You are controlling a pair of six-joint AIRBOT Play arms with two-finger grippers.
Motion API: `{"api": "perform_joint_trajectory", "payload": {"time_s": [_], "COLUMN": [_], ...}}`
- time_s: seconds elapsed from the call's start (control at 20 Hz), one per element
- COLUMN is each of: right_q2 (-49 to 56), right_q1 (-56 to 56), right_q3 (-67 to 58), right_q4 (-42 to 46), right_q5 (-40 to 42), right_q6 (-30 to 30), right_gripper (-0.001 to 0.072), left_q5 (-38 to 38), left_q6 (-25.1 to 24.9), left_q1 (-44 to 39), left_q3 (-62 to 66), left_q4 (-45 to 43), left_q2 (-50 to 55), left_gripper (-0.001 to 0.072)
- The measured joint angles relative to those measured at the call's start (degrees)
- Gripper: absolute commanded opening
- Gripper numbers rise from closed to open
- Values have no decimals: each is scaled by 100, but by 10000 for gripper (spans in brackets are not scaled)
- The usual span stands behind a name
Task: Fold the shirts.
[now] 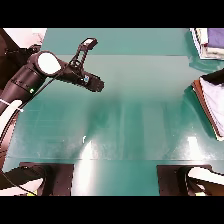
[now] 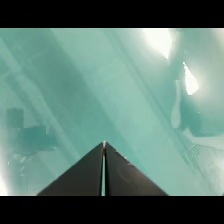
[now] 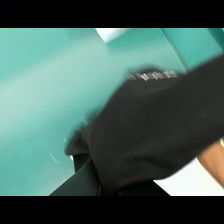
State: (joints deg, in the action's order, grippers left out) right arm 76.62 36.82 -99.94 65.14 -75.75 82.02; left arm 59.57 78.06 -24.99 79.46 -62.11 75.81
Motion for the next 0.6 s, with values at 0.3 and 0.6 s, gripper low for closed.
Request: {"api": "perform_joint_trajectory", "payload": {"time_s": [0.3, 0.6], "right_q2": [-616, -1029], "right_q1": [511, 1154], "right_q3": [1469, 2435], "right_q4": [1508, 1884], "right_q5": [-632, -678], "right_q6": [101, 450], "right_gripper": [645, 522], "left_q5": [258, 385], "left_q6": [-7, -11], "left_q1": [0, 0], "left_q3": [0, 0], "left_q4": [-24, -37], "left_q2": [0, 0], "left_gripper": [27, 27]}}
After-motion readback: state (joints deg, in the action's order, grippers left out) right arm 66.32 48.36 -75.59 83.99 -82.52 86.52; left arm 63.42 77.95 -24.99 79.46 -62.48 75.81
